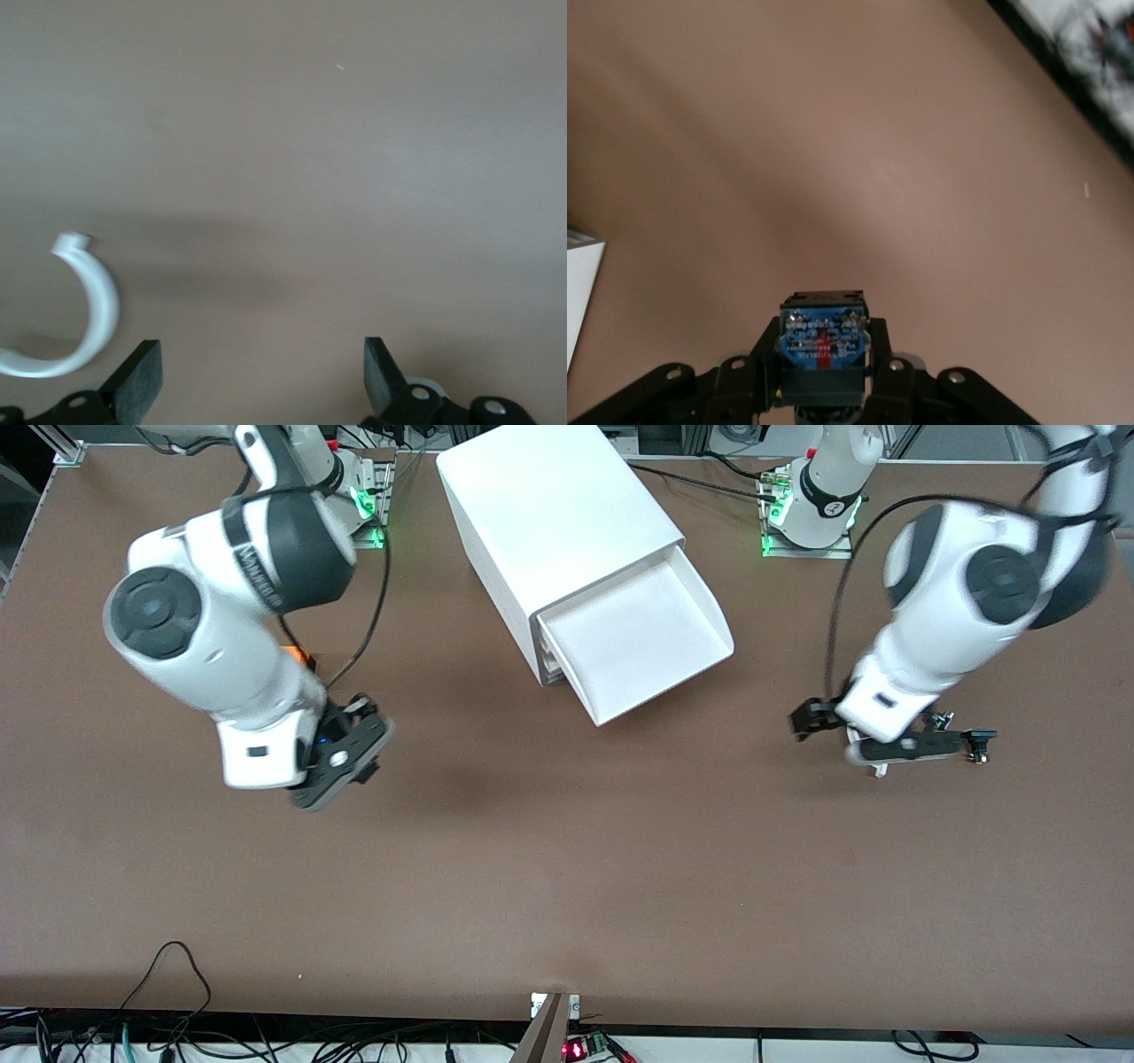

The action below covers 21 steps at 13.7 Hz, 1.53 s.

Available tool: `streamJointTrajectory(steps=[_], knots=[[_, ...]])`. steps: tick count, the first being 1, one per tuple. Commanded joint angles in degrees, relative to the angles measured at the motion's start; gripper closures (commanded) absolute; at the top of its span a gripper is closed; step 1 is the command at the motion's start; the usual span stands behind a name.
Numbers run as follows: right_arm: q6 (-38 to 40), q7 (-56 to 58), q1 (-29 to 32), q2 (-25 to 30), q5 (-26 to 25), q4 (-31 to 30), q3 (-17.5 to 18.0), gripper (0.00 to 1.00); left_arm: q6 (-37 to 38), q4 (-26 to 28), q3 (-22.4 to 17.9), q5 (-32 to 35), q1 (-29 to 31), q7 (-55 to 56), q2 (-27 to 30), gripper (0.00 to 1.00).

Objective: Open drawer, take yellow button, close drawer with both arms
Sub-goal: 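Push the drawer shut with the left gripper while the right gripper carries the button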

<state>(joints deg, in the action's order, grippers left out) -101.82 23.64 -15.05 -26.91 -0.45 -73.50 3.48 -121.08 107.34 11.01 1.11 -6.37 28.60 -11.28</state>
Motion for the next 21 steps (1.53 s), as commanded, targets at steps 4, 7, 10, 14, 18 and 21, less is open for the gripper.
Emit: streamJointTrajectory(steps=[4, 7, 10, 14, 18, 21], knots=[[-0.4, -9.6, 11.2, 4.4, -2.8, -13.8, 0.5, 0.7, -9.1, 2.7, -0.2, -0.4, -7.8, 17.2, -4.4, 0.0], [-7.8, -5.7, 13.8, 8.1, -8.5, -24.7, 0.6, 0.7, -9.5, 5.9, 1.8, -0.5, -10.0, 21.0, -3.8, 0.0], [-15.2, -3.3, 15.8, 9.3, -8.2, -32.2, 0.6, 0.7, -9.3, 8.4, 5.9, -0.6, -9.9, 20.1, -2.1, 0.0], [-25.5, -2.5, 18.5, 9.2, -8.3, -40.4, 0.6, 0.7, -9.4, 12.8, 11.5, -0.6, -9.7, 19.8, 0.4, 0.0], [-40.7, 4.7, 20.4, 7.4, -8.2, -47.7, 0.6, 0.69, -9.3, 15.8, 17.2, -0.6, -9.3, 19.9, 1.8, 0.0], [-42.4, 2.1, 20.6, 6.8, -5.5, -49.9, 0.6, 0.69, -9.3, 16.5, 19.2, -0.6, -9.3, 19.8, 1.9, 0.0]])
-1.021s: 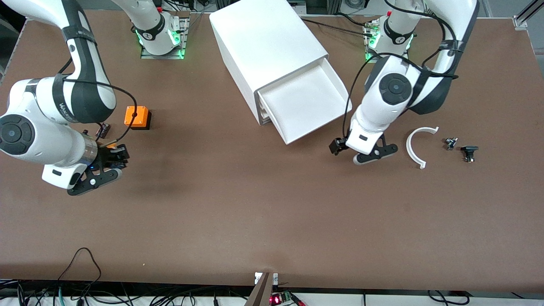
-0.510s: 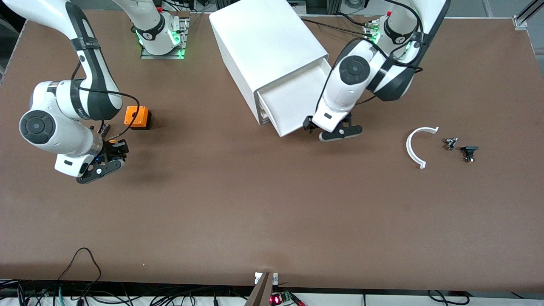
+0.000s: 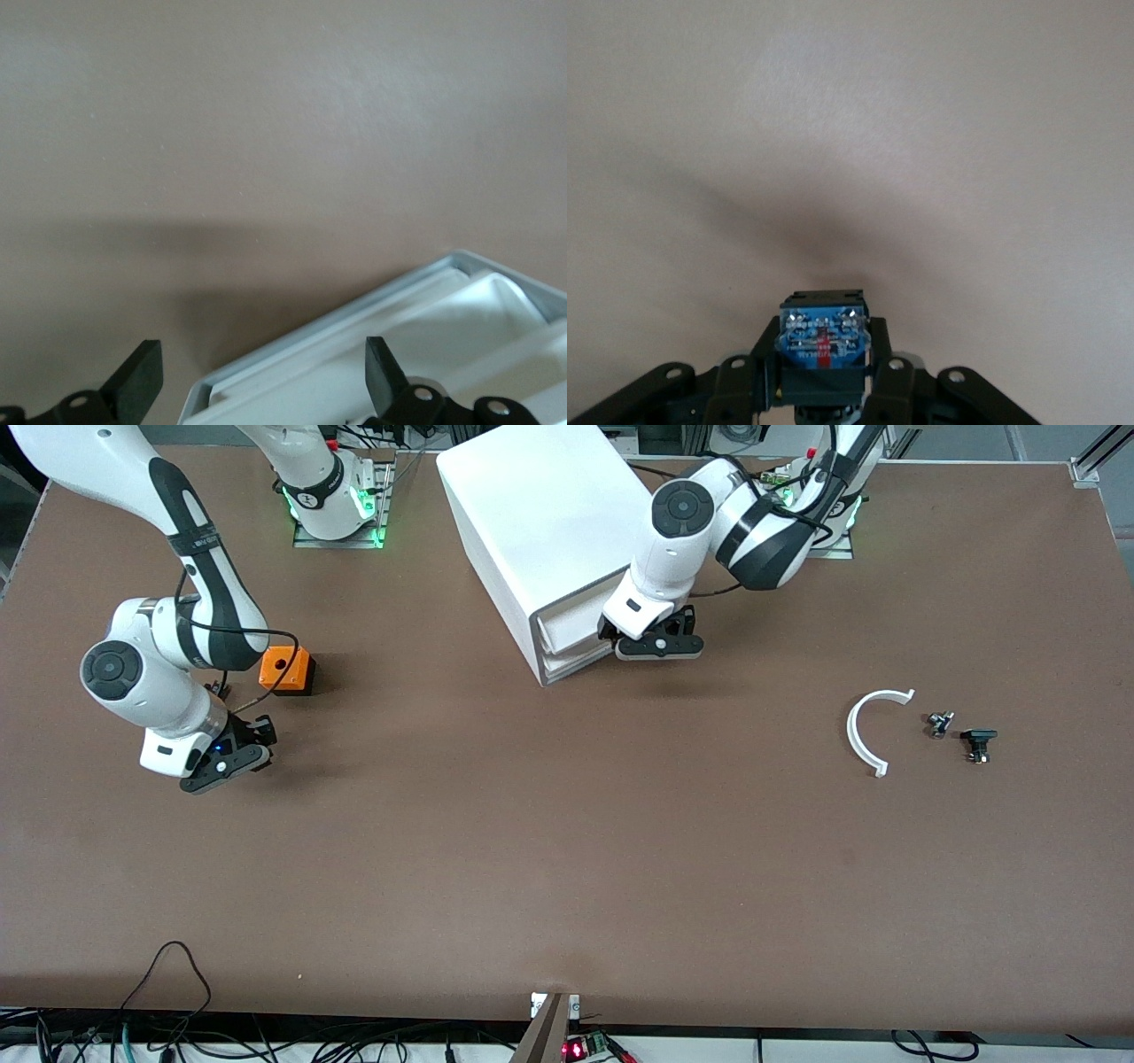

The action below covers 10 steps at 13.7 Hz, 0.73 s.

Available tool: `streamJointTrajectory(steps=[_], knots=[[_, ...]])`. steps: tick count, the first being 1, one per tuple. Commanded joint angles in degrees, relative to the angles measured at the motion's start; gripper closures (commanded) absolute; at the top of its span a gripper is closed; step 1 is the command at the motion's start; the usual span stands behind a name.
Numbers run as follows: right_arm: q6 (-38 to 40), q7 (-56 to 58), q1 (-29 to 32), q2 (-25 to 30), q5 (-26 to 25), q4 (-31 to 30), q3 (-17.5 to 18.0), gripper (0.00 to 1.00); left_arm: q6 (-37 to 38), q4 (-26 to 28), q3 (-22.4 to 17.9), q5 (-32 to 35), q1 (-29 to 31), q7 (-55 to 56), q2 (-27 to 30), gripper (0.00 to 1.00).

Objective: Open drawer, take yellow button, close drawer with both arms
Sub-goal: 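Push the drawer shut with the left gripper while the right gripper carries the button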

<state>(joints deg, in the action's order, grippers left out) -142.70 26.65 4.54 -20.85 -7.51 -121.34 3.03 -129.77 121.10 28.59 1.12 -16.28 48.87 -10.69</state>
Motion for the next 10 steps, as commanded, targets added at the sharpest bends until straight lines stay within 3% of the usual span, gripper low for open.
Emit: streamJointTrajectory(steps=[1, 2, 3, 4, 5, 8, 10], knots=[[-3.2, -0.7, 1.1, 0.6, 2.6, -3.1, 1.0, 0.69, -0.5, 2.8, 2.2, -0.6, 0.6, -0.4, 1.5, 0.0], [-5.8, -0.5, 1.2, 0.6, 2.6, -4.4, 1.0, 0.69, -0.3, 2.9, 2.9, -0.6, 0.6, -0.4, 1.7, 0.0], [-7.2, -0.5, 1.3, 0.6, 2.8, -5.3, 1.0, 0.63, -0.1, 3.2, 3.7, -0.6, 0.6, -0.4, 1.9, 0.0], [-7.2, -1.3, 1.4, 0.6, 2.9, -5.2, 1.0, 0.37, -0.1, 3.3, 4.2, -0.6, 0.6, -0.4, 2.1, 0.0], [-7.0, -1.9, 1.3, 0.7, 3.3, -5.1, 1.0, 0.0, -0.1, 3.3, 4.2, -0.6, 0.7, -0.4, 2.1, 0.0], [-4.4, -6.5, 1.3, 1.8, 3.8, -3.9, 1.5, 0.0, -0.5, 3.1, 4.1, -0.5, 2.6, -0.5, 2.2, 0.0], [0.3, -9.0, 1.3, 3.0, 5.3, -1.5, 2.7, 0.0, -1.2, 2.5, 3.5, 0.1, 6.9, -0.5, 3.2, 0.0]])
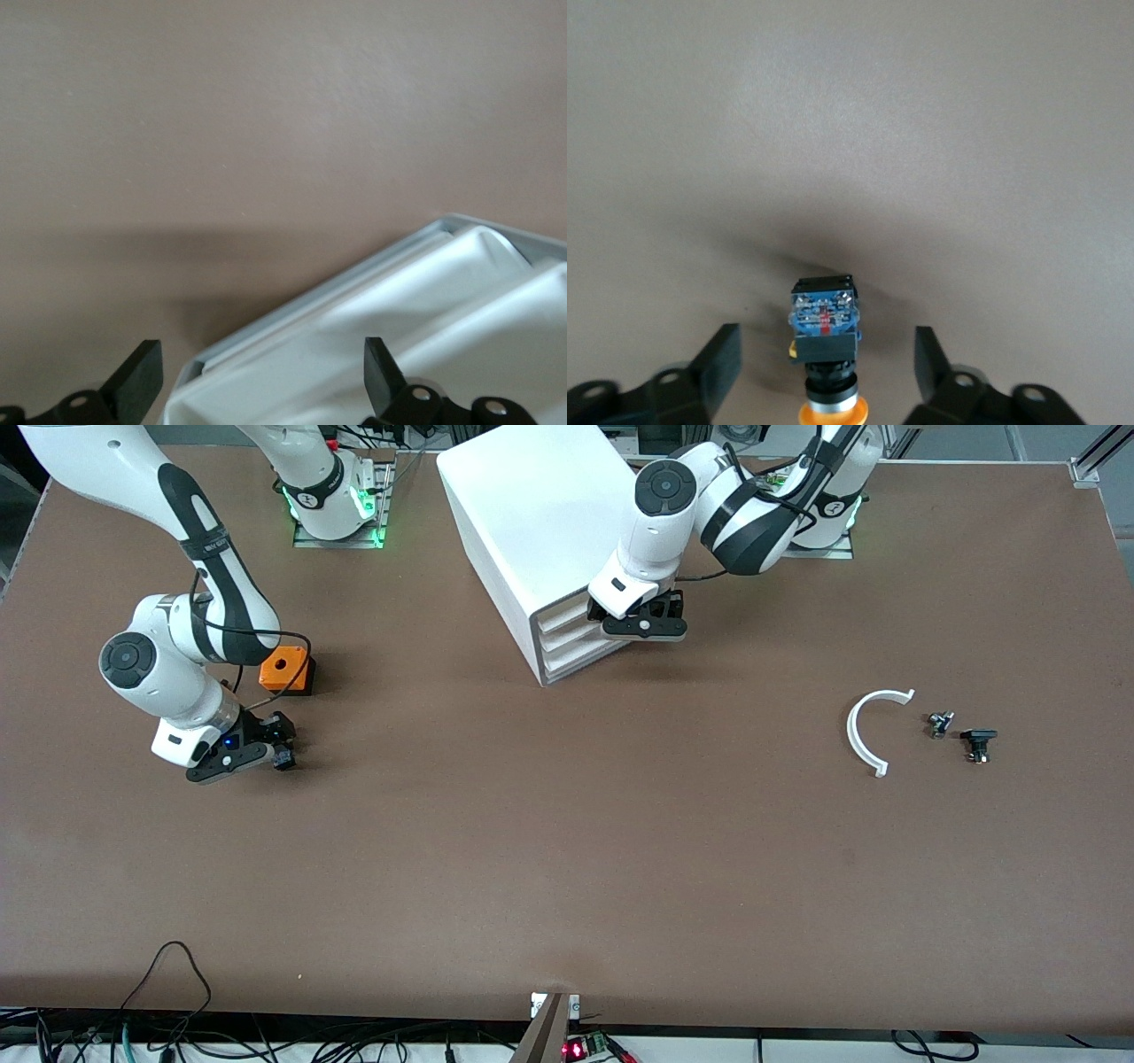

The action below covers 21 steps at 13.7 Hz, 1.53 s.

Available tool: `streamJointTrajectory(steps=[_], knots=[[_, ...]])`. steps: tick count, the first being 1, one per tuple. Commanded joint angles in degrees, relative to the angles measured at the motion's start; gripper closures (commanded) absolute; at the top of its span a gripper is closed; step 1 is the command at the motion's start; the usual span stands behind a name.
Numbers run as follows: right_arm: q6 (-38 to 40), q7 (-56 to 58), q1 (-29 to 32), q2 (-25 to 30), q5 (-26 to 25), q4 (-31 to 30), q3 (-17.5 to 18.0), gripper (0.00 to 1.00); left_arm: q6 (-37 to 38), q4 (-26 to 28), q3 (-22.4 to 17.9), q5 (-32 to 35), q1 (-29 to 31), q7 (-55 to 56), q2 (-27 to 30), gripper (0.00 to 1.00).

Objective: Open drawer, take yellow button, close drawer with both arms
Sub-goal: 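Set the orange button beside the orange box and open the right gripper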

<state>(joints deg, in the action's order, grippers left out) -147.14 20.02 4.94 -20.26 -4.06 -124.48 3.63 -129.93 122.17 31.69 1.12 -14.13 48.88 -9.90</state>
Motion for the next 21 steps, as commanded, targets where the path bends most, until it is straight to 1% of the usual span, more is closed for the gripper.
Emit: streamJointTrajectory(steps=[1, 3, 5, 7, 9, 10, 11, 13, 14, 16, 18, 19, 20, 21], knots=[[7.9, -3.5, 1.0, 3.3, 3.4, 3.8, 3.3, 0.0, -2.6, 1.1, -0.4, -0.2, 7.5, -0.5, 3.0, 0.0], [16.3, -6.7, 0.9, 4.4, 4.9, 9.6, 4.4, 0.0, -4.1, -1.0, -5.2, -0.6, 10.1, -1.1, 4.3, 0.0], [26.0, -11.4, 0.6, 4.6, 6.3, 17.6, 5.9, 0.0, -2.4, -3.6, -9.2, -0.4, 10.9, -6.9, 6.2, 0.0], [33.0, -15.4, 0.3, 4.5, 6.3, 23.7, 7.7, 0.0, 4.8, -8.0, -12.6, -0.6, 12.4, -17.4, 7.7, 0.0], [37.1, -21.7, 0.2, 5.0, 6.3, 27.5, 9.5, 0.0, 15.3, -14.6, -16.9, -0.6, 13.0, -27.8, 8.6, 0.0], [39.5, -24.5, -0.8, 6.1, 6.0, 29.2, 9.7, 0.0, 19.3, -16.6, -19.1, -0.6, 13.0, -33.1, 9.6, 0.0], [42.2, -25.2, -2.0, 7.2, 5.5, 30.5, 9.6, 0.0, 23.1, -18.1, -21.6, -0.6, 13.1, -38.5, 10.9, 0.0], [45.3, -24.9, -2.1, 9.2, 5.4, 32.2, 9.0, 0.0, 30.7, -21.1, -26.3, -0.6, 13.1, -47.5, 13.6, 0.0], [45.5, -24.6, -2.1, 10.8, 5.3, 32.2, 7.5, 0.0, 33.5, -22.4, -27.9, -0.4, 13.1, -50.5, 14.5, 0.0], [45.5, -24.7, -2.5, 12.8, 5.3, 32.2, 3.4, 0.0, 36.8, -24.1, -29.2, -0.1, 13.2, -53.3, 15.7, 0.0], [45.8, -24.4, -3.6, 13.7, 5.2, 31.8, -1.8, 0.0, 37.0, -24.7, -29.4, 0.0, 13.0, -54.2, 15.9, 0.0], [46.8, -24.6, -5.0, 14.0, 5.2, 31.8, -4.4, 0.0, 37.9, -25.9, -29.4, -0.2, 13.0, -54.2, 15.3, 0.0], [47.2, -24.7, -7.3, 14.5, 5.1, 31.8, -7.6, 0.0, 38.5, -26.1, -29.4, -0.2, 13.0, -54.3, 15.2, 0.0], [47.1, -24.5, -8.5, 14.5, 4.7, 31.8, -10.1, 0.0, 38.5, -26.1, -29.4, -0.2, 13.0, -54.3, 15.0, 0.0]])
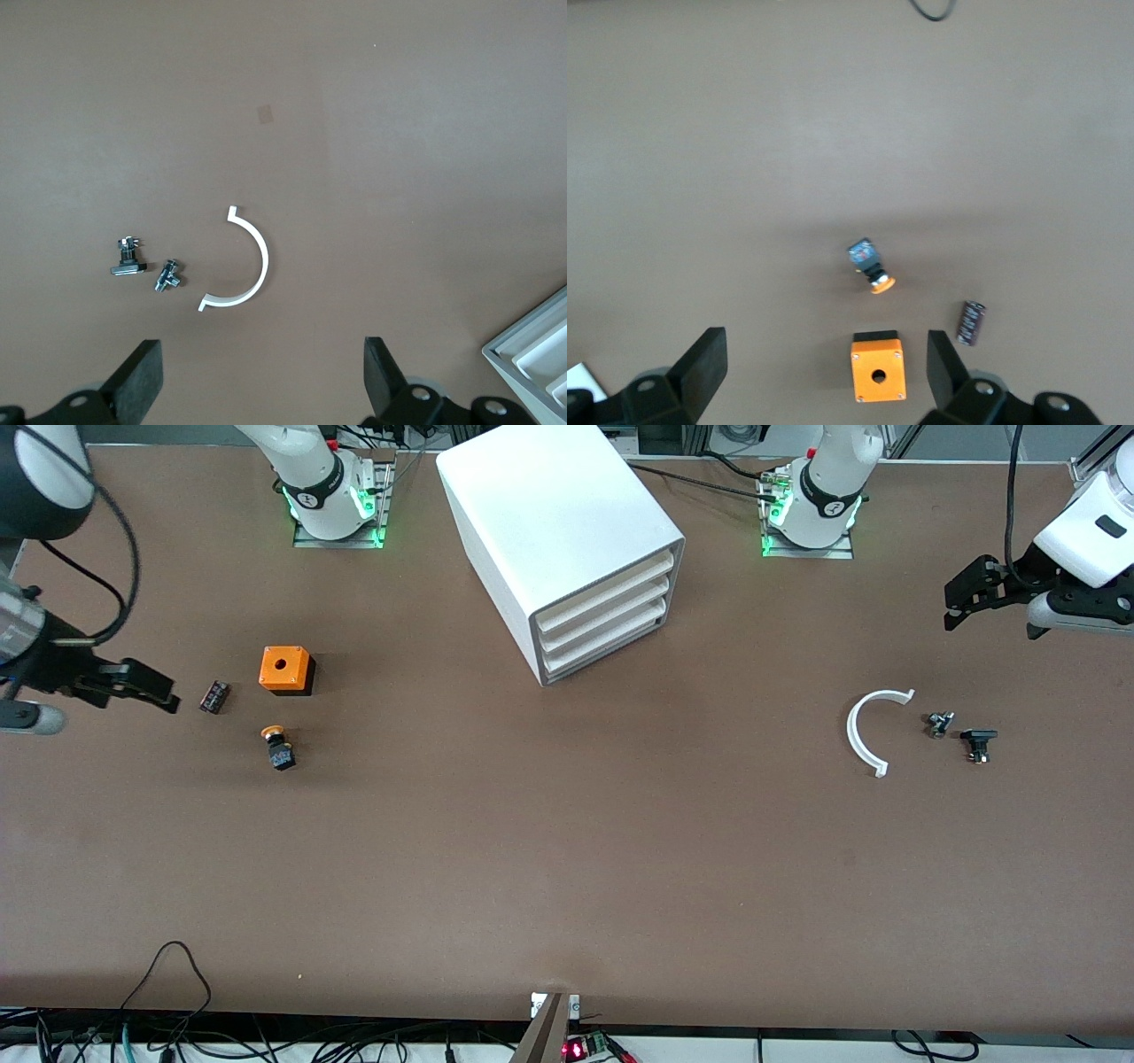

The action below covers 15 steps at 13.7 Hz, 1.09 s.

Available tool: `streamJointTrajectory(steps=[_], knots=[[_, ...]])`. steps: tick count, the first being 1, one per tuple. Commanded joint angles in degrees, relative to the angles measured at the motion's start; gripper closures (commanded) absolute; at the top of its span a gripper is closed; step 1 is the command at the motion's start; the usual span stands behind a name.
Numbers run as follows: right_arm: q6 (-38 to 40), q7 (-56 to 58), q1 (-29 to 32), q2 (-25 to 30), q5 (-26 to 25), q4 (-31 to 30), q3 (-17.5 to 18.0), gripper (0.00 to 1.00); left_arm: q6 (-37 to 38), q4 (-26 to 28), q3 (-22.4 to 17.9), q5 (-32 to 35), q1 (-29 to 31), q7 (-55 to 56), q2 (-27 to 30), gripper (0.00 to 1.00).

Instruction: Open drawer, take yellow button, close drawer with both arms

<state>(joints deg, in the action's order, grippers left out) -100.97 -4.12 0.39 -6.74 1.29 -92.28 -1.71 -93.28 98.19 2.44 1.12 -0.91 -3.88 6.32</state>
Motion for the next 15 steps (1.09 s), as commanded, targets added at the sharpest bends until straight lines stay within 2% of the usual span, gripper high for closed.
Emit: streamJointTrajectory(steps=[1, 5, 7, 11, 15], knots=[[0.9, 0.7, -4.0, 1.4, -1.2, -0.4, -5.1, 0.0, 1.9, -2.2, -0.2, -0.2, -0.3, -1.6, -1.3, 0.0], [2.1, 1.0, -3.6, 3.0, -2.3, 0.6, -5.2, 0.0, 2.0, -2.2, -0.1, -0.2, -0.2, -1.5, -1.4, 0.0], [3.9, 1.0, -3.7, 2.8, -2.3, 3.1, -5.1, 0.0, 2.0, -2.2, -0.1, -0.3, -0.2, -1.5, -1.4, 0.0], [6.4, 6.2, -3.7, 2.9, -2.8, 2.9, -5.1, 0.0, 2.0, -2.2, 0.2, -0.4, -0.3, -1.4, -1.4, 0.0], [9.0, 3.7, -3.7, 4.5, -2.7, 2.6, -5.1, 0.0, 2.0, -2.3, 0.4, -0.5, -0.3, -1.2, -1.4, 0.0]])
